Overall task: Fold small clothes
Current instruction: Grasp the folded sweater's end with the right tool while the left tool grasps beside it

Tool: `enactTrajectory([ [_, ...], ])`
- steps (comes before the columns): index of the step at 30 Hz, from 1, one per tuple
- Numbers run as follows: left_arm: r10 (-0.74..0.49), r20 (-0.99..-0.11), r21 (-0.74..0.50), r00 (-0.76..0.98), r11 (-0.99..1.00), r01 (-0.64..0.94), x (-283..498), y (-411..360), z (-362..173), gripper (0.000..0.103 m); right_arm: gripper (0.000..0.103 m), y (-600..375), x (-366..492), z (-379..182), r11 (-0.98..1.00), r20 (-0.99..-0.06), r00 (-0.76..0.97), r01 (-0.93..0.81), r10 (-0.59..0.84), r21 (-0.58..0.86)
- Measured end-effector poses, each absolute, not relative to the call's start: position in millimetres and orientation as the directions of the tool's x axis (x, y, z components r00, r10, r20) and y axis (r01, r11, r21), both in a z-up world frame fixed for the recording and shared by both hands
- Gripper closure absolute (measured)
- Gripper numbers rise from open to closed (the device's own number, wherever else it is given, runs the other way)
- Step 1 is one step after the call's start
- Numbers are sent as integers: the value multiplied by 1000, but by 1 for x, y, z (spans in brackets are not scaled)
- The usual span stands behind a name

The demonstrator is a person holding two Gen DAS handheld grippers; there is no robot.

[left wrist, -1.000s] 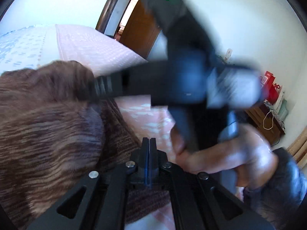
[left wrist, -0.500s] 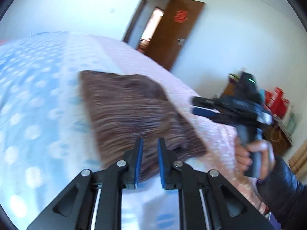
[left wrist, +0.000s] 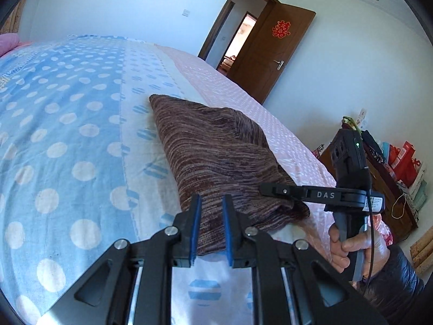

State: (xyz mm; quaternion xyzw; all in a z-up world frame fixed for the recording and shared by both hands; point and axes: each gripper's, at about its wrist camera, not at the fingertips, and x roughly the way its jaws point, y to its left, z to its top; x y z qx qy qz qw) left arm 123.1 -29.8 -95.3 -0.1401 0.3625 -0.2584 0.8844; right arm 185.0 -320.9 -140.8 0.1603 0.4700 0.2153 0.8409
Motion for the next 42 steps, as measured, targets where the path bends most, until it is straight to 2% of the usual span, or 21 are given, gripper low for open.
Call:
enactTrajectory([
  [5,-579,-556,-457,596,812,363,126,-28,-88,87,92,-330,169,-105,857,-679,524,-278,514,434],
  [8,-566,-560,-430,606,823,371,133,-32,-83,87,92,-336,160,-93,877,-706,520,-288,481,385],
  [13,-551,-572,-399,607,834,381,152,-47,-80,87,93,-342,158,-126,923,-804,457,-244,381,299],
  [17,-527,-601,-377,601,850,368,175,-70,-83,87,91,-342,159,-138,915,-779,482,-254,401,314],
  [21,-489,-619,-322,614,872,369,187,-88,-89,87,77,-344,160,-125,915,-784,476,-261,399,307],
  [22,-482,-622,-315,617,876,366,188,-89,-91,87,67,-348,160,-116,921,-770,509,-259,386,291],
  [23,-472,-627,-310,620,881,358,190,-90,-96,82,60,-355,161,-103,924,-740,555,-254,380,284],
  [24,-458,-633,-303,624,888,345,190,-89,-101,77,48,-362,163,-94,924,-713,588,-249,382,290],
  [25,-441,-637,-292,632,897,331,189,-87,-105,77,44,-370,169,-82,922,-675,629,-239,385,303],
  [28,-408,-642,-291,649,913,286,185,-78,-111,77,44,-375,195,-69,930,-651,667,-216,364,298],
  [29,-412,-636,-305,652,911,278,184,-74,-110,75,44,-373,211,-69,931,-652,667,-213,360,295],
  [30,-402,-637,-309,658,915,261,182,-70,-111,66,44,-371,225,-70,934,-659,664,-211,354,290],
  [31,-384,-643,-305,663,922,239,181,-68,-112,53,44,-365,246,-75,940,-674,657,-210,339,269],
  [32,-355,-657,-302,665,932,199,181,-64,-115,33,44,-362,258,-80,946,-684,654,-203,322,252],
  [33,-348,-670,-328,656,931,159,184,-57,-119,27,44,-360,266,-88,950,-694,648,-198,312,242],
  [35,-386,-663,-386,641,910,150,185,-49,-123,26,44,-348,294,-111,951,-739,599,-189,309,244],
  [36,-400,-654,-405,641,902,150,184,-46,-123,26,47,-345,302,-120,951,-757,576,-188,309,245],
  [37,-401,-653,-405,643,902,151,183,-46,-123,26,66,-344,308,-131,951,-770,557,-189,310,246],
  [39,-393,-657,-393,644,907,152,181,-49,-122,25,84,-341,307,-132,939,-746,570,-206,344,275],
  [40,-390,-658,-389,644,909,153,180,-51,-122,25,93,-338,300,-126,954,-736,607,-197,301,227],
  [42,-387,-659,-386,645,910,151,181,-52,-122,24,95,-335,285,-112,975,-693,687,-182,220,130],
])
